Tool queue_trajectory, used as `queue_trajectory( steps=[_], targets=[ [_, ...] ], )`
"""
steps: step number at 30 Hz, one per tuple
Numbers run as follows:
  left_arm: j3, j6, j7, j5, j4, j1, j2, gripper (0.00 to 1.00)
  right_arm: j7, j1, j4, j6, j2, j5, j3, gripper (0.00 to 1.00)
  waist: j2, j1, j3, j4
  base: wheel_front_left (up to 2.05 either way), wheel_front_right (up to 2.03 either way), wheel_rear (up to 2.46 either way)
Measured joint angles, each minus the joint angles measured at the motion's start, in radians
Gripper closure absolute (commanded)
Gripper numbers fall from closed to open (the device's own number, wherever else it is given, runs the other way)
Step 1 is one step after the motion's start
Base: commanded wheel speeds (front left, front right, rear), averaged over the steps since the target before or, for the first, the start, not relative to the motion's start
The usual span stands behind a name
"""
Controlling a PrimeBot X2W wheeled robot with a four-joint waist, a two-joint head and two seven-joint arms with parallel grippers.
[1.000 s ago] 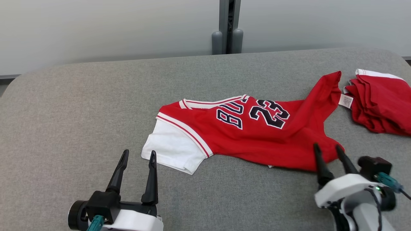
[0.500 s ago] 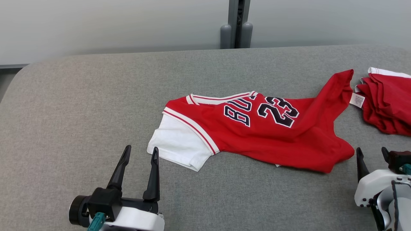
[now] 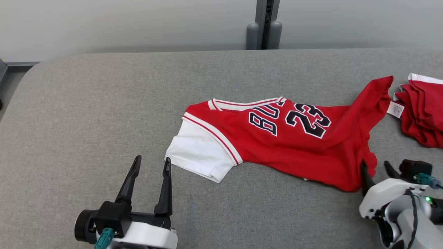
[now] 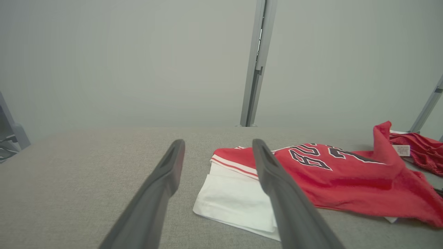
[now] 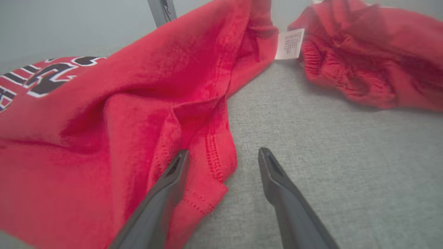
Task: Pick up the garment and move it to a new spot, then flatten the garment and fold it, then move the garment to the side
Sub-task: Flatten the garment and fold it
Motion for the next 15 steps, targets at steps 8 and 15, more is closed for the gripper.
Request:
queue_trajectory(
  steps=[8,15],
  targets=[
    [0.005,0.002,0.0,0.0,-0.005,-0.005,0.0,0.0,0.03,0.02,-0.06,0.0,-0.015,0.233,0.188,1.0,0.0,0.0,0.006,-0.006,0.0,0.0,0.0],
    [0.006,0.003,0.0,0.002,-0.006,-0.005,0.0,0.0,0.016,0.034,-0.076,0.0,-0.084,0.313,0.262,1.0,0.0,0.0,-0.002,-0.018,0.0,0.0,0.0]
  ],
)
